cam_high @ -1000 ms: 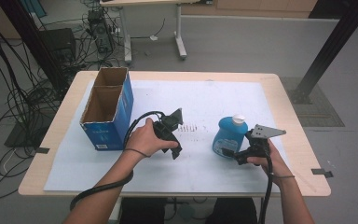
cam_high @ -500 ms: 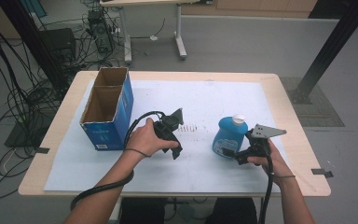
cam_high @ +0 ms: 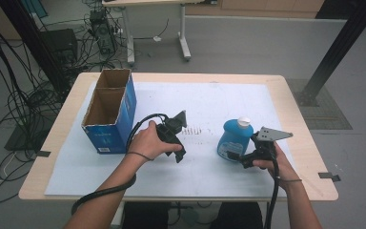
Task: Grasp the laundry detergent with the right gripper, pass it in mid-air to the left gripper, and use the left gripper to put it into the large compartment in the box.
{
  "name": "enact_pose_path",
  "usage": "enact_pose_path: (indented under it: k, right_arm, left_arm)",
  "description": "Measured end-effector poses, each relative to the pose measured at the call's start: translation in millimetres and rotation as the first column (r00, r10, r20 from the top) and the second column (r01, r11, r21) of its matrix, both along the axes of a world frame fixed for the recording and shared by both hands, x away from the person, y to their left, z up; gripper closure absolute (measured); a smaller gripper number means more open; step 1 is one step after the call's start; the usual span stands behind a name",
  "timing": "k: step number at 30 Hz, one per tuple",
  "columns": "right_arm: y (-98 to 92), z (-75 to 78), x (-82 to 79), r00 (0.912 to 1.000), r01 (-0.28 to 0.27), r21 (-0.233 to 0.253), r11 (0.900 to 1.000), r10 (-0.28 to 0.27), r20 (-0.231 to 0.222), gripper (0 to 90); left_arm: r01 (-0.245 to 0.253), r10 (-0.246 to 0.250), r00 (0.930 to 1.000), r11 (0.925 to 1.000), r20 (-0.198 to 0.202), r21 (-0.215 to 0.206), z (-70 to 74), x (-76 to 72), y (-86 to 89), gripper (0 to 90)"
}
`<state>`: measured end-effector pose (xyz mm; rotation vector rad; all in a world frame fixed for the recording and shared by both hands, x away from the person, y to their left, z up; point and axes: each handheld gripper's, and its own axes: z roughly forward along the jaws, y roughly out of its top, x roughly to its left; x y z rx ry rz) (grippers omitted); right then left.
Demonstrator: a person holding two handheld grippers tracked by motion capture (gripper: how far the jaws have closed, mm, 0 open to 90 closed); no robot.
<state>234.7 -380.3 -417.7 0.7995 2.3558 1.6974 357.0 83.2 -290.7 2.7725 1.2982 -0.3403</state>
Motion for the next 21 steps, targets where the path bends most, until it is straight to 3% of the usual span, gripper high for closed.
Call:
enact_pose_path:
  k: [21]
  right_arm:
    - [0.6, 2.3, 0.0, 0.9999, -0.001, 0.001, 1.0, 0.001, 0.01, 4.4]
  left_arm:
    - [-0.012, 0.012, 0.9999, 0.9999, 0.01, 0.003, 0.2, -0.7, 0.1, 8.3]
